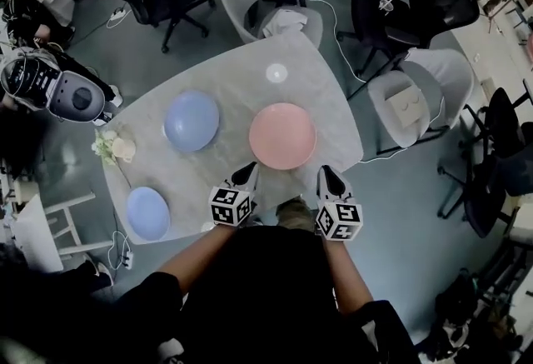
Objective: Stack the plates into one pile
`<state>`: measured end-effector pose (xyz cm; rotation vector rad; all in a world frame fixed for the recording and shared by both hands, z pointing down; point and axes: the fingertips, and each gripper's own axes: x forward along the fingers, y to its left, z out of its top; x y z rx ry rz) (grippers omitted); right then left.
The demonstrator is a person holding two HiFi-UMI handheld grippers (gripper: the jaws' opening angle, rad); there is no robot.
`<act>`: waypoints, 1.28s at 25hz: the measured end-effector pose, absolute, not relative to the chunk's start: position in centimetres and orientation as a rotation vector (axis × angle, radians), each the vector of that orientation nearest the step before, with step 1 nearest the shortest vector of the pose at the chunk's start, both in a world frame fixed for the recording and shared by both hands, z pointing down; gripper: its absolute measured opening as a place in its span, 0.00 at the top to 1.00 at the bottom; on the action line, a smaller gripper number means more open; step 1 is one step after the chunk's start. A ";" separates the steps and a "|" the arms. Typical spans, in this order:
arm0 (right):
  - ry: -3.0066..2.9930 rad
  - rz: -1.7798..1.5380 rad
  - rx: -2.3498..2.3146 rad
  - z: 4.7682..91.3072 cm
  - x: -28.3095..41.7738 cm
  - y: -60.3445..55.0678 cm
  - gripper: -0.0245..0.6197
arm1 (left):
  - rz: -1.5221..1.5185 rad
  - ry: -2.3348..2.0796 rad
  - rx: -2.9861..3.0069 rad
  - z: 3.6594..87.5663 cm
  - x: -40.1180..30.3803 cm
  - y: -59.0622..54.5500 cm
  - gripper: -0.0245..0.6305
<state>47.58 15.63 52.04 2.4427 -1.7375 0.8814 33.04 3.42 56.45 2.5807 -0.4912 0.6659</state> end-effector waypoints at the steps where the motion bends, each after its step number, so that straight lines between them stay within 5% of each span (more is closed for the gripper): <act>1: -1.742 0.905 2.416 52.8 48.3 15.3 0.94 | 0.686 -0.514 2.564 57.1 33.3 3.1 0.94; 13: -1.748 1.174 2.076 64.0 52.9 9.2 0.94 | 0.822 -0.742 2.321 66.2 34.2 -2.8 0.93; 21: -1.714 1.267 1.878 70.3 55.6 6.4 0.81 | 0.959 -0.768 2.265 71.2 35.0 -4.3 0.79; 32: -1.707 1.350 1.697 74.6 57.1 3.6 0.81 | 0.953 -0.795 2.015 75.7 34.6 -5.2 0.74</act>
